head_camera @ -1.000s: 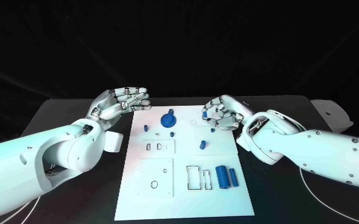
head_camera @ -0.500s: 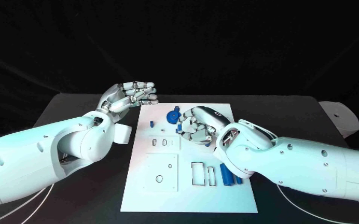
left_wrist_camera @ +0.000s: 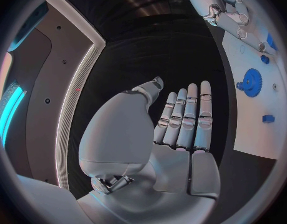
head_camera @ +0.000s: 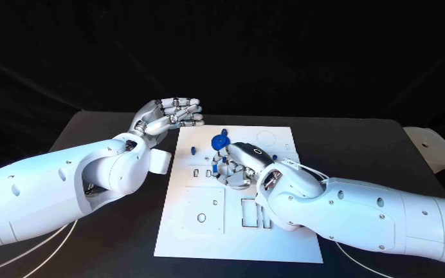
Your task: Assemble the parts on the task board
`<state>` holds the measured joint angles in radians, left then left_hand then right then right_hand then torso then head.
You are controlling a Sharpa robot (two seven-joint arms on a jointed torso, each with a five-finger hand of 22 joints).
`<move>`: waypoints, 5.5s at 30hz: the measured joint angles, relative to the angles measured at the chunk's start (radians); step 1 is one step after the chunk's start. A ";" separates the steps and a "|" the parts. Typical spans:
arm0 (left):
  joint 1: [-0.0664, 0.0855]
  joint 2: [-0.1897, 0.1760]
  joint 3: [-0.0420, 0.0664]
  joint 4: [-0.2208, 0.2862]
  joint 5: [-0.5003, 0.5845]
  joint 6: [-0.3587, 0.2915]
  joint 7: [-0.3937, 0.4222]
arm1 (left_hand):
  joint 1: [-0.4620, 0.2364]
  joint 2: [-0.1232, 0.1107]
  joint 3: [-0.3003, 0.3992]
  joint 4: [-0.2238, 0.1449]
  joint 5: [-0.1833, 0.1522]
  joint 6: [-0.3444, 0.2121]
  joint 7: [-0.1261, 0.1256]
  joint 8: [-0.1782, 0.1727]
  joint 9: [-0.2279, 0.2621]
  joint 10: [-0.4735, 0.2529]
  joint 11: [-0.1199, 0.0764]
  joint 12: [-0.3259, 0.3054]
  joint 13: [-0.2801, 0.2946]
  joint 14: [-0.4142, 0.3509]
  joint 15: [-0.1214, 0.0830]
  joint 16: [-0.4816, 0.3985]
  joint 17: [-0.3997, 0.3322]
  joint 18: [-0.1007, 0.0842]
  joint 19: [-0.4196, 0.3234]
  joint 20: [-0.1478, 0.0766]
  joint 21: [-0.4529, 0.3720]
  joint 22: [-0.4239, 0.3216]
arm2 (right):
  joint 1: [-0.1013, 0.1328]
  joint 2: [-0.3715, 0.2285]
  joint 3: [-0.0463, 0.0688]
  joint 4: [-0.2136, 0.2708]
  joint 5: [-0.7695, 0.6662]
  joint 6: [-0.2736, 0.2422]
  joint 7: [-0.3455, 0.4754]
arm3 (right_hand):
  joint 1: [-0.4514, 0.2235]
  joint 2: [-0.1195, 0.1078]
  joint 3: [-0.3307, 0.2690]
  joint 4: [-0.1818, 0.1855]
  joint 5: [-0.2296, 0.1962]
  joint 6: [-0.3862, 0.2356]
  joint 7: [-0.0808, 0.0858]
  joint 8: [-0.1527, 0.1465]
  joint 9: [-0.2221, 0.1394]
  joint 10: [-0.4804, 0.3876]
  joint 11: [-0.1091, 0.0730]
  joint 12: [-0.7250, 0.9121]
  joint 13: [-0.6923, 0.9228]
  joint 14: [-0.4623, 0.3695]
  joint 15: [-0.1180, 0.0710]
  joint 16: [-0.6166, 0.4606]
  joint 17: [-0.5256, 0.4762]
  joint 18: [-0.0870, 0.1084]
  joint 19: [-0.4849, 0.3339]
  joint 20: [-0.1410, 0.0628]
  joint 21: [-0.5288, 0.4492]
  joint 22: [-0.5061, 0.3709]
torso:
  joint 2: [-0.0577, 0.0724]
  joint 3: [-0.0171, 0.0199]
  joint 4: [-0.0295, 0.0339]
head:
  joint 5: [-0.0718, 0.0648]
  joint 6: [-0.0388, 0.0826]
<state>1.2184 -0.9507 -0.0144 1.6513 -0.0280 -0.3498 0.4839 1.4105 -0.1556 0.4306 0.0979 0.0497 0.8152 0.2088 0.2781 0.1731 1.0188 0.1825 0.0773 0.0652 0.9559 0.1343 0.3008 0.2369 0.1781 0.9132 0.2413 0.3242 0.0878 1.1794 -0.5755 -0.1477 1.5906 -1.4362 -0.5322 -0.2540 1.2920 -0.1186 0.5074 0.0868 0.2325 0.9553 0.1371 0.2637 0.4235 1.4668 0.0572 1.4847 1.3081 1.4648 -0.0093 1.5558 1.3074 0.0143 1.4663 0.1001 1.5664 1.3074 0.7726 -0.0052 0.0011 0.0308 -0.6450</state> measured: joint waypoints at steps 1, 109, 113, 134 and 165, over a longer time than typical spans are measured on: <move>0.000 0.000 0.000 0.000 0.000 0.000 0.000 | 0.000 0.000 0.000 0.000 0.000 0.000 0.000 0.000 0.000 0.000 0.000 0.000 0.000 0.000 0.000 0.000 0.000 0.000 0.000 0.000 0.000 0.000 | -0.001 0.004 0.000 -0.005 -0.003 0.002 -0.002 | 0.000 0.000 0.000 0.000 0.000 0.000 0.000 0.000 0.000 0.000 0.000 0.000 0.000 0.000 0.000 0.000 0.000 0.000 0.000 0.000 0.000 0.000 | 0.000 0.0002 -0.0001 | 0.000 -0.001; 0.020 0.106 0.000 -0.120 -0.735 0.315 -0.729 | -0.185 0.093 -0.219 0.192 0.005 0.049 -0.093 0.242 0.261 0.125 -0.147 0.771 0.635 0.508 -0.161 1.247 1.071 -0.093 0.522 -0.186 1.072 1.093 | 0.112 -0.368 0.014 0.131 0.548 -0.120 0.349 | 0.043 -0.026 -0.179 0.110 -0.045 -0.110 0.036 -0.063 -0.012 -0.029 0.036 -0.065 0.000 0.002 0.031 0.000 0.000 0.000 0.000 0.029 0.000 0.001 | -0.034 0.0140 -0.0156 | 0.024 -0.035; 0.031 0.130 0.000 -0.133 -0.793 0.371 -0.803 | -0.219 0.090 -0.226 0.195 0.005 0.045 -0.097 0.282 0.297 0.158 -0.154 0.872 0.736 0.511 -0.165 1.252 1.071 -0.102 0.527 -0.191 1.089 1.123 | 0.112 -0.376 0.014 0.128 0.568 -0.118 0.350 | 0.043 -0.026 -0.179 0.110 -0.041 -0.110 0.036 -0.059 -0.012 -0.029 0.036 -0.065 0.000 0.002 0.031 0.000 0.000 0.000 0.000 0.029 0.000 0.001 | -0.037 0.0172 -0.0156 | 0.027 -0.039; 0.079 0.205 -0.004 -0.169 -0.952 0.496 -0.970 | -0.301 0.120 -0.345 0.196 0.005 0.017 -0.125 0.398 0.432 0.215 -0.175 1.058 0.917 0.508 -0.183 1.264 1.071 -0.118 0.545 -0.202 1.123 1.197 | 0.113 -0.376 0.013 0.100 0.592 -0.098 0.335 | 0.043 -0.026 -0.176 0.107 -0.035 -0.110 0.036 -0.059 -0.013 -0.032 0.032 -0.068 0.000 0.002 0.031 0.000 0.001 0.000 0.000 0.029 0.000 0.000 | -0.044 0.0284 -0.0173 | 0.037 -0.049; 0.100 0.287 -0.026 -0.258 -0.995 0.612 -1.008 | -0.272 0.157 -0.352 0.192 0.005 0.001 -0.127 0.413 0.460 0.214 -0.175 1.061 0.917 0.508 -0.183 1.264 1.071 -0.118 0.548 -0.205 1.131 1.216 | 0.113 -0.366 0.011 0.077 0.661 -0.112 0.367 | 0.046 -0.069 -0.066 0.105 -0.027 -0.161 0.040 -0.001 0.008 -0.479 0.039 -0.681 -0.434 -0.151 0.024 -0.407 -0.395 0.133 -0.274 0.019 -0.704 -0.247 | -0.042 0.0251 -0.0170 | 0.041 -0.063</move>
<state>1.3182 -0.6635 -0.0405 1.3930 -1.0225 0.2622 -0.5237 1.1386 0.0016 0.0791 0.2897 0.0543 0.8166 0.0818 0.6908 0.6332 1.2333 0.0073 1.1387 0.9824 1.4634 -0.0482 1.5646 1.3076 0.0605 1.4616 0.0359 1.4550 1.3035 1.2928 -0.9418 -0.1366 1.6677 -0.7754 -0.6447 0.1128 1.3377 -0.1876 0.4417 0.1915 0.2053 0.7943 0.1770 0.2629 0.4311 0.9875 0.0964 0.8040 0.8745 1.3136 0.0143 1.1483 0.9121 0.1472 1.1921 0.1189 0.8623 1.0599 0.7304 0.0199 -0.0159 0.0720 -0.7080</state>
